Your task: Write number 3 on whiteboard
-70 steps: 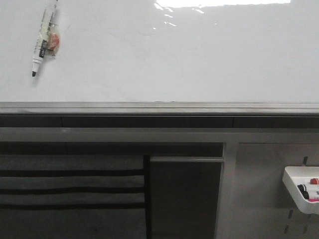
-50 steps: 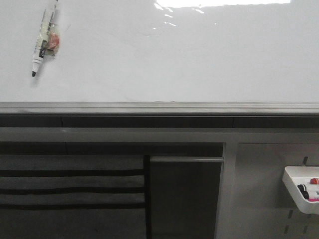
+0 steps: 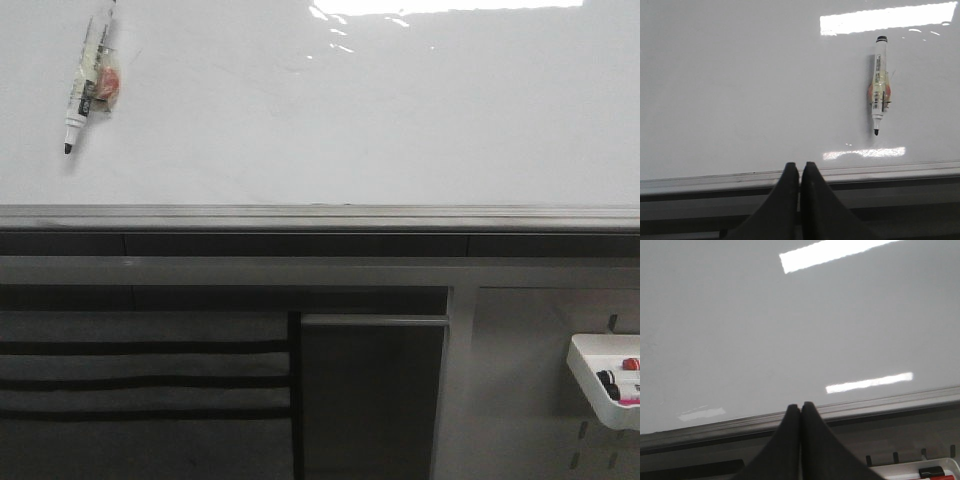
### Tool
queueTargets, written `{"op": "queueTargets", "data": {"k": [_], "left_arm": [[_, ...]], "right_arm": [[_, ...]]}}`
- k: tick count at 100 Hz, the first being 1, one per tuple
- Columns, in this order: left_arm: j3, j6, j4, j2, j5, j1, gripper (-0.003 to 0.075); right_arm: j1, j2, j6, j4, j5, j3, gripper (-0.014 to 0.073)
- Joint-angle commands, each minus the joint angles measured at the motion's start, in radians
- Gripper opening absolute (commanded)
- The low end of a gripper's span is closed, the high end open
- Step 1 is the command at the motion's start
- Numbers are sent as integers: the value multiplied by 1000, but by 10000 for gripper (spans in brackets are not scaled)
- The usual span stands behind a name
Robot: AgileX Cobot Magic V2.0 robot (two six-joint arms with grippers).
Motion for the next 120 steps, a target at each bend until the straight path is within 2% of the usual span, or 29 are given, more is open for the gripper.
{"op": "queueTargets", "data": {"k": [1, 12, 24, 73, 84, 93, 120], "left_arm": [[1, -12, -4, -30, -84, 3, -18], [1, -12, -4, -30, -84, 3, -18], [1, -12, -4, -30, -84, 3, -18], [-8, -12, -27, -30, -95, 3, -18], [-66, -12, -74, -30, -88, 3, -18], [-159, -12, -109, -26, -25, 3, -18], [-515, -12, -107, 125, 313, 3, -18]], "right_arm": [[-9, -21, -9, -2, -77, 20, -74], [-9, -21, -11, -36, -79, 20, -74], [-9, -21, -13, -143, -52, 20, -74], [-9, -21, -13, -148, -55, 11, -74], [-9, -21, -13, -148, 20, -48, -74], [-9, -19, -13, -148, 110, -133, -74], [-9, 122, -45, -148, 405, -443, -74]]}}
